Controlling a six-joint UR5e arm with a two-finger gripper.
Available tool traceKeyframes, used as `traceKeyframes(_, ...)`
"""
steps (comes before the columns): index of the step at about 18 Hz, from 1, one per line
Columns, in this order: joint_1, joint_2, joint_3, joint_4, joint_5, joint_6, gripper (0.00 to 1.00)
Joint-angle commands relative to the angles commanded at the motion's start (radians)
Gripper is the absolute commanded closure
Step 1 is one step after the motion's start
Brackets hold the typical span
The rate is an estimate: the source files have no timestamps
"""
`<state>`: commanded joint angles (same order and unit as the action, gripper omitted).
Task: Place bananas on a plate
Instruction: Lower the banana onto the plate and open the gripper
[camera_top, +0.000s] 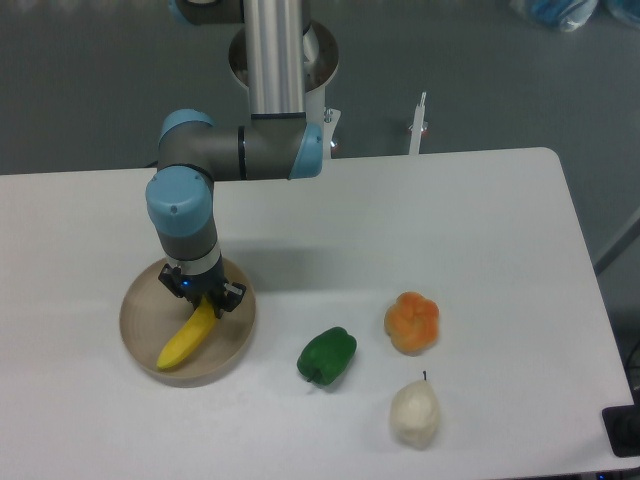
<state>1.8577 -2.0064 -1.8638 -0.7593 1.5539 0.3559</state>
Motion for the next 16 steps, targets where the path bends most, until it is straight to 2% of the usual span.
traceKeyframes(5,0.000,-0.008,0.008,0.000,0.000,0.000,0.78)
traceKeyframes(6,0.000,-0.006,0.009,-0.002,0.000,0.000,0.71)
traceKeyframes(7,0.002,-0.006,0.011,-0.002,0.000,0.000,0.56)
traceKeyframes(9,0.002,-0.005,0.011,-0.002,0.000,0.000,0.43)
traceKeyframes(14,0.005,0.015,0.023,-0.003,0.000,0.003,0.25)
traceKeyframes(16,0.006,0.035,0.028,-0.003,0.000,0.005,0.08)
